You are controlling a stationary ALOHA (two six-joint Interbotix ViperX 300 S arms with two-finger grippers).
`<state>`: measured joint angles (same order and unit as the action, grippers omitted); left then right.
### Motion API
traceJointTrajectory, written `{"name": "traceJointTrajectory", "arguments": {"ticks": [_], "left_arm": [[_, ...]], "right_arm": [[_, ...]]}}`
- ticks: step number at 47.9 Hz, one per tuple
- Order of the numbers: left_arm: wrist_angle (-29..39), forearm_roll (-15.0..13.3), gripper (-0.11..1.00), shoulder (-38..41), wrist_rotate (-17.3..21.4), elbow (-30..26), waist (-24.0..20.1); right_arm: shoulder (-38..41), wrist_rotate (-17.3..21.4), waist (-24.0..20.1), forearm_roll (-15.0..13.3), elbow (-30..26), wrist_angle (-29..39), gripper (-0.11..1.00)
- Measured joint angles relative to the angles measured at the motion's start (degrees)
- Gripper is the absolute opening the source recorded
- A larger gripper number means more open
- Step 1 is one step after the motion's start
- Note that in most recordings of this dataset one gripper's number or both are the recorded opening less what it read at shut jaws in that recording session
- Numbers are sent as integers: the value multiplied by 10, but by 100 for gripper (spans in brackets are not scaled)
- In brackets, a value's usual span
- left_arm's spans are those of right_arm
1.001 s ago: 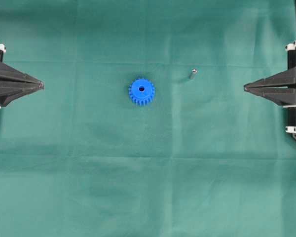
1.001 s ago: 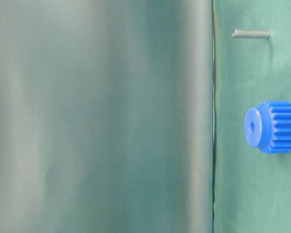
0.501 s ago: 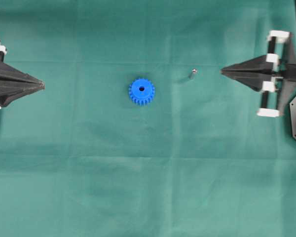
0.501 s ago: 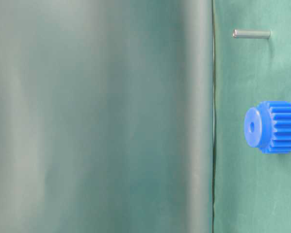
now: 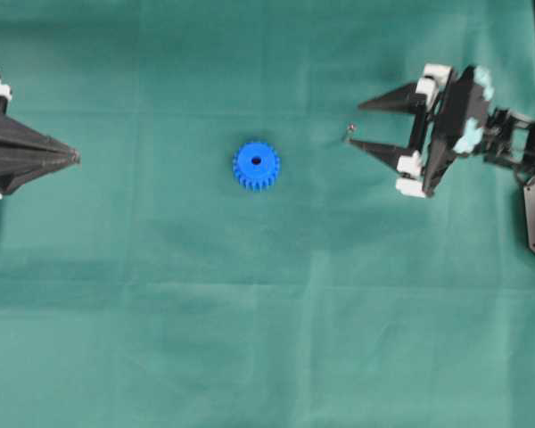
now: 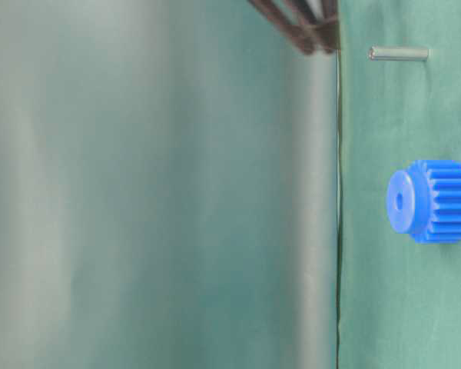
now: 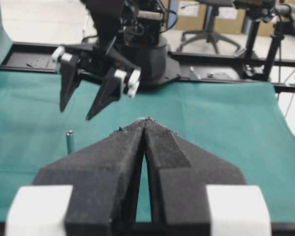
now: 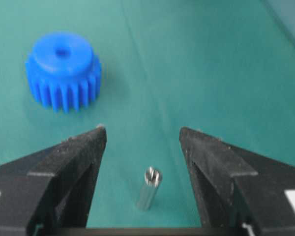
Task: Insert the shaft placed at a random location into the center hole of the small gear at another random location.
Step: 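Lower the open right gripper around the silver shaft and close it, then lift the shaft upright with the right gripper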
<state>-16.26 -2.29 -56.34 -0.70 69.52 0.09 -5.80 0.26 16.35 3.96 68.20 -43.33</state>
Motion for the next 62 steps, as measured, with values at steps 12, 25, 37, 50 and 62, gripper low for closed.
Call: {"name": "traceJointTrajectory", "arguments": {"ticks": [12, 25, 37, 50, 62], "left_arm": [[0, -1, -1, -7, -1, 7, 0], [0, -1, -1, -9, -1, 8, 0], [0, -1, -1, -9, -2, 8, 0], [0, -1, -1, -14, -3, 8, 0], [6, -1, -1, -17, -4, 8, 0]], "right_arm": [[83, 0, 4, 11, -11, -52, 64], [107, 4, 4, 18, -20, -58, 61], [107, 11, 4, 18, -19, -60, 30], [107, 15, 4, 7, -18, -62, 15], [103, 19, 4, 6, -17, -62, 15]]}}
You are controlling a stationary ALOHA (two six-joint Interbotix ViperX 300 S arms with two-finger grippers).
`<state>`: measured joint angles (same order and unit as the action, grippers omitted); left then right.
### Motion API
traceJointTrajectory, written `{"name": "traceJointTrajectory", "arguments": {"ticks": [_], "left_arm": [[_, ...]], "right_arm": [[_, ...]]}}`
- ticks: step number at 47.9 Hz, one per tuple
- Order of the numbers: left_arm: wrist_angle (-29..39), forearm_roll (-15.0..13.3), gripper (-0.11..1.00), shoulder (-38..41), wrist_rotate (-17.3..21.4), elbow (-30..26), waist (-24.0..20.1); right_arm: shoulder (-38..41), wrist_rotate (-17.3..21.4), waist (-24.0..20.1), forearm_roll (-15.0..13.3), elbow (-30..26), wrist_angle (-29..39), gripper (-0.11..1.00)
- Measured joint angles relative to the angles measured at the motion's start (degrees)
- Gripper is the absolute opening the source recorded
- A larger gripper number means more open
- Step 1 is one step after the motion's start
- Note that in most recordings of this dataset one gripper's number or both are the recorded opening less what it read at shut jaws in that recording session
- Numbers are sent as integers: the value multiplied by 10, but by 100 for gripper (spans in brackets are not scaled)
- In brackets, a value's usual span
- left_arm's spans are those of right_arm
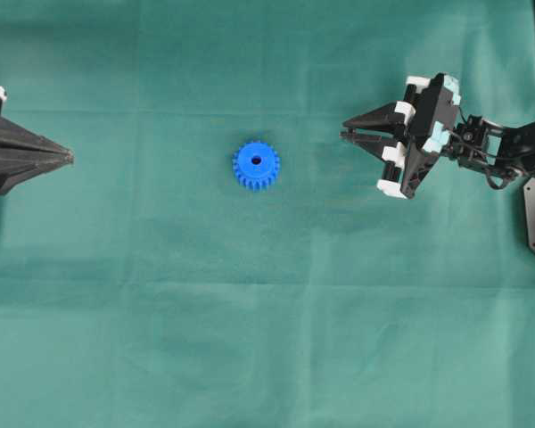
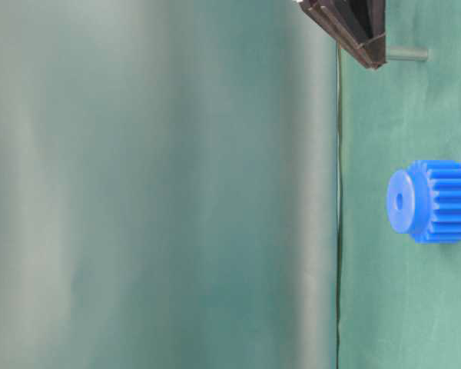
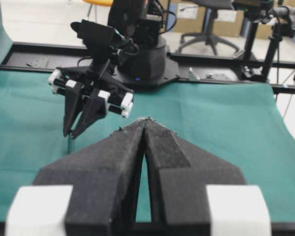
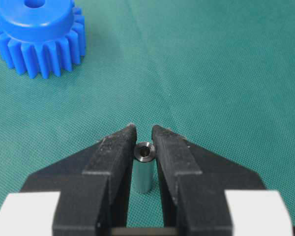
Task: Insert the shaft placed at a random location into the center hole of the small gear at another random location.
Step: 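Lift the shaft upright with the right gripper, then carry the shaft left and position it above the blue gear's hole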
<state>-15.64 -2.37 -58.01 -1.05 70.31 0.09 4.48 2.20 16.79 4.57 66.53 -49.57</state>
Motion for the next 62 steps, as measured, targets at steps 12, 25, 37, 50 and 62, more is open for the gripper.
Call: {"name": "traceJointTrajectory", "arguments": {"ticks": [12, 25, 37, 50, 62], "left_arm": [[0, -1, -1, 0, 0, 0, 0], [0, -1, -1, 0, -1, 0, 0], [0, -1, -1, 0, -2, 0, 0], [-1, -1, -1, 1, -1, 1, -2], [-1, -1, -1, 0, -1, 0, -4]], "right_arm": [[-78, 1, -3, 0, 2, 52, 15], [-186, 2, -6, -1, -21, 186, 15], [-200, 2, -9, -1, -26, 213, 15], [-174, 2, -32, -1, -64, 213, 15], [-105, -3, -60, -1, -138, 219, 15]]}}
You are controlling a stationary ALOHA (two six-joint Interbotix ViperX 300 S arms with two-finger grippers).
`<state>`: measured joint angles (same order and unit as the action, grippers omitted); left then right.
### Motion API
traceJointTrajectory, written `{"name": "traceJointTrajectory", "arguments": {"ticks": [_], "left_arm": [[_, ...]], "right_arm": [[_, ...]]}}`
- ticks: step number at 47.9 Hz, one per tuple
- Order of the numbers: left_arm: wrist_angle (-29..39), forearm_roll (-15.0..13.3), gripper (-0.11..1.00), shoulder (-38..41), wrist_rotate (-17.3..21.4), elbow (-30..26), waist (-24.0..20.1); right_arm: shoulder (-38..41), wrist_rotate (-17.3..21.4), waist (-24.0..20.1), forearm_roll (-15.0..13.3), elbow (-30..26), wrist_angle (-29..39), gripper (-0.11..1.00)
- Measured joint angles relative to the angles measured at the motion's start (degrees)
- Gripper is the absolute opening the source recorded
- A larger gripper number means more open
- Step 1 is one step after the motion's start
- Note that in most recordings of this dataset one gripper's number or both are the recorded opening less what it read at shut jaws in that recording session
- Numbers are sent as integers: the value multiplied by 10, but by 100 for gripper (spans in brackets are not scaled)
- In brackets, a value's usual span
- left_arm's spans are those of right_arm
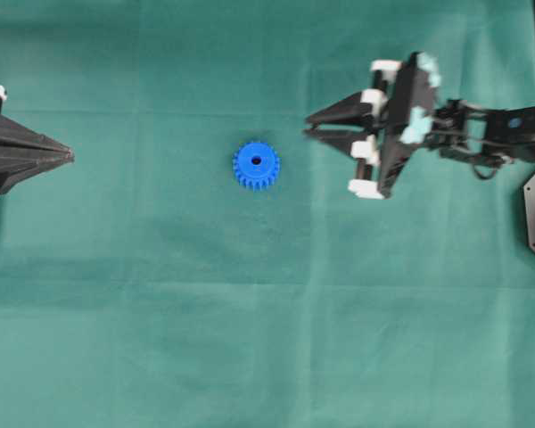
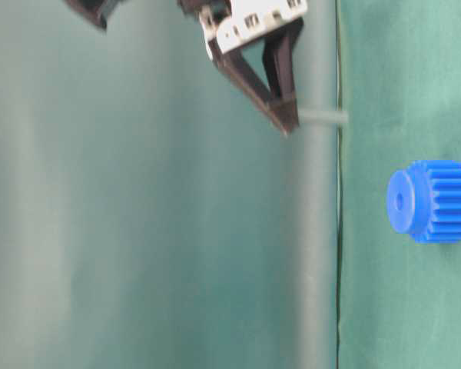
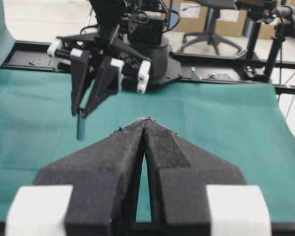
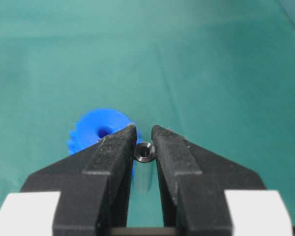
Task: Insert the shaft placed at a random location into the center hole of the small gear at another random location.
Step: 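Carry the shaft left and position it above the blue gear's hole, then lower the shaft into the gear's center hole with the right gripper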
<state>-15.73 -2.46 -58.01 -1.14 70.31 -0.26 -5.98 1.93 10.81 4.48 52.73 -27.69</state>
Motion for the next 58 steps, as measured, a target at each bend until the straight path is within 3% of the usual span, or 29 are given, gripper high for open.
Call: {"name": "traceJointTrajectory", "arguments": {"ticks": [10, 23, 58], "left_arm": [[0, 0, -1, 1, 0, 1, -1], [0, 1, -1, 2, 0, 1, -1], [0, 0, -1, 4, 0, 2, -1]], "right_arm": [[50, -1, -20, 0, -69, 19, 15], [83, -3, -25, -1, -118, 41, 15], [138, -4, -26, 0, -124, 31, 15]]}}
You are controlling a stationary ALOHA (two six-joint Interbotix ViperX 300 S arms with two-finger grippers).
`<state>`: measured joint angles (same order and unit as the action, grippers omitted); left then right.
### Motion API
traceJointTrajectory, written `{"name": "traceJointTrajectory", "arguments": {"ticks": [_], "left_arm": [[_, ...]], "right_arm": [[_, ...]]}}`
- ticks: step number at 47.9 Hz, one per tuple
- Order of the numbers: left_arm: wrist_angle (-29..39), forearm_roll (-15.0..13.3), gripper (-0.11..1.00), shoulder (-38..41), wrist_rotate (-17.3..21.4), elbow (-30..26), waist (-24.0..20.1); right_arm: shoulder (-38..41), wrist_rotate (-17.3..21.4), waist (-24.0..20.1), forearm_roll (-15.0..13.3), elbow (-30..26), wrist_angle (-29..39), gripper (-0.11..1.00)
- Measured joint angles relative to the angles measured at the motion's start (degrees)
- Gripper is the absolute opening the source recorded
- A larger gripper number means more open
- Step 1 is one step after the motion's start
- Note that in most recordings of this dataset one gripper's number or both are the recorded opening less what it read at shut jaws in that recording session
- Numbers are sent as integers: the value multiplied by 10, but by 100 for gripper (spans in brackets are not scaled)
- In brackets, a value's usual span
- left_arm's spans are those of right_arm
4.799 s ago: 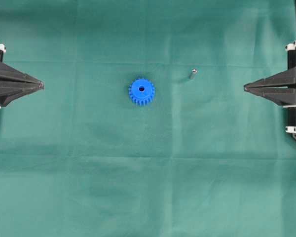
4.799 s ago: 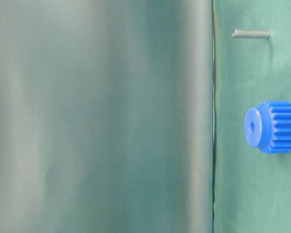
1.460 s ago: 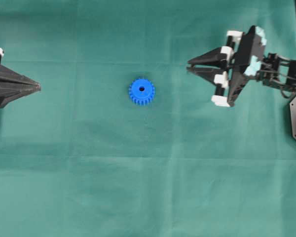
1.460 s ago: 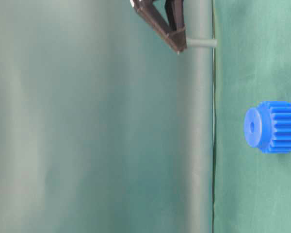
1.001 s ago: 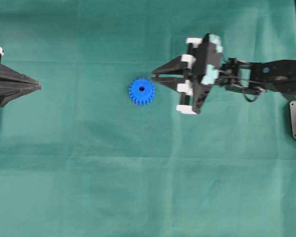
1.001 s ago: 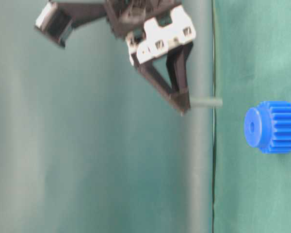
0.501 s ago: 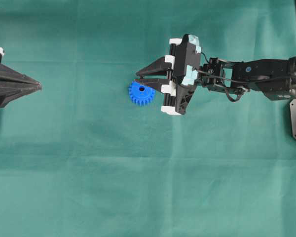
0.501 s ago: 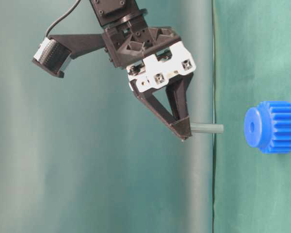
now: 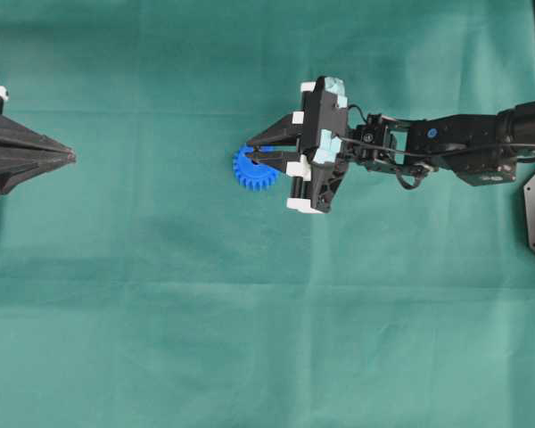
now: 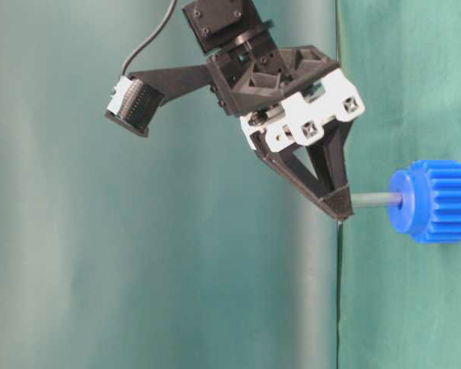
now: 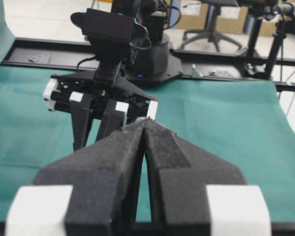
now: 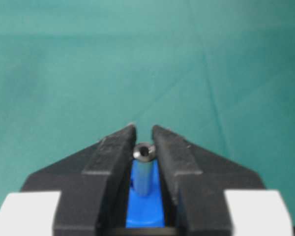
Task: Insert the shaft placed at a random location into the center hole of the small gear at another random location.
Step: 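Lower the shaft into the gear's center hole with the right gripper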
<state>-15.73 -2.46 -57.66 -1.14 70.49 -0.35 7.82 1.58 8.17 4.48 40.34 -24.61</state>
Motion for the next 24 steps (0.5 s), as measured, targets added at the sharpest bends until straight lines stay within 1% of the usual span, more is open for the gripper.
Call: {"name": "traceJointTrajectory", "arguments": {"ticks": [24], "left_arm": [[0, 0, -1, 0, -5, 3, 0]], "right_arm": [[-3, 0, 1, 0, 0, -2, 15]]}}
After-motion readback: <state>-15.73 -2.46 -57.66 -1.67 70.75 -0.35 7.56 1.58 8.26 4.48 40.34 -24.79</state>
